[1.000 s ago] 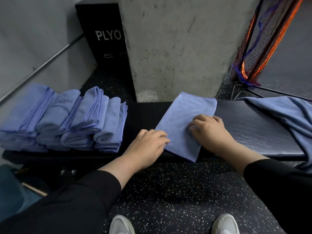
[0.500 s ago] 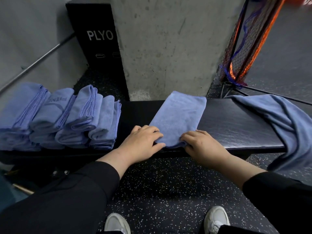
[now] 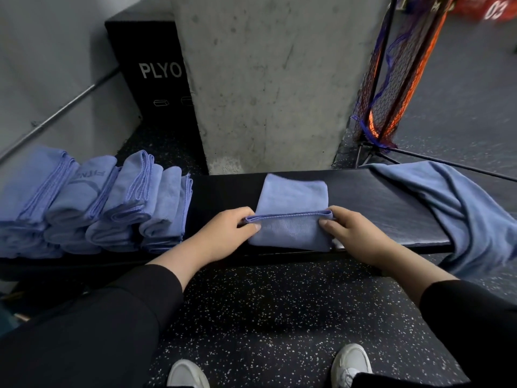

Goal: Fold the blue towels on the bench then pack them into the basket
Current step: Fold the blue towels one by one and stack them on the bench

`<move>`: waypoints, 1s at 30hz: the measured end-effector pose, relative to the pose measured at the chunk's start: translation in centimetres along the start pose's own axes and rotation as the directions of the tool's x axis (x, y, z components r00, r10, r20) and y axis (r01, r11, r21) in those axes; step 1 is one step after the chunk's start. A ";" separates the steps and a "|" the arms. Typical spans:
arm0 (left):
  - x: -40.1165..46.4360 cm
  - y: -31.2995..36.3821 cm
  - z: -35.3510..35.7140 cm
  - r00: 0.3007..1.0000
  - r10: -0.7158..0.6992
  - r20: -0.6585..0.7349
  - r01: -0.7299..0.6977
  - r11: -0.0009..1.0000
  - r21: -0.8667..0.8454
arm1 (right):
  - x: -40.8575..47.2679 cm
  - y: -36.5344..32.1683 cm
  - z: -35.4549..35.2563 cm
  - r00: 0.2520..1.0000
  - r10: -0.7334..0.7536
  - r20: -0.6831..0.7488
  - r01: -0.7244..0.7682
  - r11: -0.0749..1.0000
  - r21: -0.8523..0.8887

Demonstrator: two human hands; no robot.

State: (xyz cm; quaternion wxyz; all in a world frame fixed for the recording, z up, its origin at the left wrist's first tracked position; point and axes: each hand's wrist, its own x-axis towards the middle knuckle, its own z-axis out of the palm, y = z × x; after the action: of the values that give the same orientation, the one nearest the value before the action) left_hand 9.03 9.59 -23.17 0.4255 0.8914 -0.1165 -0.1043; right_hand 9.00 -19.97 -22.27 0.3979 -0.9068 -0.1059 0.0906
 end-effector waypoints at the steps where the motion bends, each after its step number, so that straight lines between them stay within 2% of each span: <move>1: 0.0 0.3 -0.1 1.000 -0.005 -0.006 0.005 0.999 -0.048 | -0.1 -0.2 -0.1 1.000 0.010 -0.007 -0.010 0.999 0.044; 5: 0.2 1.1 -0.3 0.993 -0.111 -0.039 0.101 0.975 -0.199 | -0.2 -0.6 -0.2 0.996 0.088 -0.027 -0.077 0.953 0.292; 9: 1.1 1.4 0.2 0.974 -0.202 -0.097 0.165 0.939 -0.300 | 0.5 -0.2 -0.1 0.988 0.142 0.068 -0.157 0.867 0.472; 12: 2.6 1.3 0.7 0.957 -0.255 -0.139 0.189 0.910 -0.369 | 1.6 -0.2 0.1 0.982 0.191 0.008 -0.174 0.876 0.450; 15: 4.2 1.6 0.9 0.956 -0.283 -0.081 0.211 0.850 -0.483 | 3.6 0.3 0.2 0.957 0.265 -0.116 -0.196 0.890 0.412; 17: 5.2 1.6 0.8 0.956 -0.280 -0.093 0.206 0.858 -0.470 | 5.1 0.8 0.3 0.943 0.290 -0.164 -0.215 0.905 0.367; 20: 6.9 1.0 1.0 0.949 -0.281 -0.141 0.223 0.918 -0.327 | 7.0 1.7 0.7 0.935 0.284 -0.214 -0.234 0.944 0.234; 23: 8.1 0.0 1.5 0.928 -0.242 -0.283 0.267 0.962 0.052 | 8.0 2.6 1.3 0.916 0.259 -0.306 -0.282 0.959 -0.031; 25: 8.3 -0.4 2.0 0.931 -0.110 -0.349 0.200 0.951 0.234 | 7.9 2.7 1.6 0.893 0.206 -0.400 -0.289 0.944 -0.158; 27: 8.2 -0.3 2.4 0.942 0.050 -0.333 0.067 0.942 0.329 | 7.6 2.3 1.9 0.905 0.023 -0.424 -0.140 0.959 -0.247; 29: 8.1 0.1 2.9 0.956 0.147 -0.252 -0.028 0.906 0.423 | 7.2 1.7 2.5 0.921 -0.152 -0.359 0.038 0.952 -0.304; 30: 7.9 0.2 3.3 0.969 0.164 -0.186 -0.057 0.877 0.478 | 7.0 1.4 3.0 0.933 -0.194 -0.304 0.089 0.941 -0.327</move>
State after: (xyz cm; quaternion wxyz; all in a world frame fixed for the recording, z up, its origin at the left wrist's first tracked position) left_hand 15.58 4.74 -25.76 0.2129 0.9654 -0.1412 0.0514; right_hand 15.14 -16.94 -25.86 0.2691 -0.9497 -0.1159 -0.1105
